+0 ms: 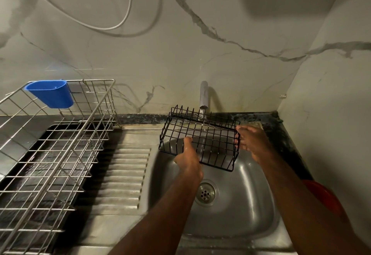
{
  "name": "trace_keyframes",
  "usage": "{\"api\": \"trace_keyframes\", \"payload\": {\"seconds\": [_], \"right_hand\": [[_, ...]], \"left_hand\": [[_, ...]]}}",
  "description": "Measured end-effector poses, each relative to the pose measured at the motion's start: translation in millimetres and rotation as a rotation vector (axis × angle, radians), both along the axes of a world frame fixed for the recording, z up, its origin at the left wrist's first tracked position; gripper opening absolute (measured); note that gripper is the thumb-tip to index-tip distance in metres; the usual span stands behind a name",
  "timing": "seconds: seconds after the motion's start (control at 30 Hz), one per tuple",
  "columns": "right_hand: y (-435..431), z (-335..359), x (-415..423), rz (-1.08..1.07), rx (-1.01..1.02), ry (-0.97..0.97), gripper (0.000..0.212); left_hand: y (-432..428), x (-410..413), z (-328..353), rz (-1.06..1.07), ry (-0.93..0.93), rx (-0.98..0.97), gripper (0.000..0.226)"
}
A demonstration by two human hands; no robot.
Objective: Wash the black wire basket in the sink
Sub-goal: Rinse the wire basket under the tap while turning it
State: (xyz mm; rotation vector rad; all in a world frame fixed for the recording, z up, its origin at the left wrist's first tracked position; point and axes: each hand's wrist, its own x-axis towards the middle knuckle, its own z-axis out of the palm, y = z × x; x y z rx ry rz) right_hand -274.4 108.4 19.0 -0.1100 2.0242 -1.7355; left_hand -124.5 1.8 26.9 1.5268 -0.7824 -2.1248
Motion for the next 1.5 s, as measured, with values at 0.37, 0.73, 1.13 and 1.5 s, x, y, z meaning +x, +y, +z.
{"api": "trace_keyframes", "payload": {"seconds": [0.37, 0.73, 1.13, 1.5], "right_hand": [[10.0, -1.3, 6.6, -0.01, -0.041, -0.022, 0.006], [2.9, -2.0, 17.2, 0.011, -0.06, -0.013, 0.018], [-1.1, 7.3, 20.2, 0.003, -0.078, 0.039, 0.017], [-5.8, 5.0, 2.6, -0.005, -0.059, 0.034, 0.023]], "left_hand": [[7.5, 2.2, -2.5, -0.045, -0.038, -0.031, 0.09], [5.3, 11.7, -18.0, 0.018, -0.039, -0.034, 0.072], [2.2, 11.9, -13.6, 0.046, -0.008, -0.043, 0.067], [-5.1, 0.0, -10.5, 0.02, 0.014, -0.034, 0.074]]}}
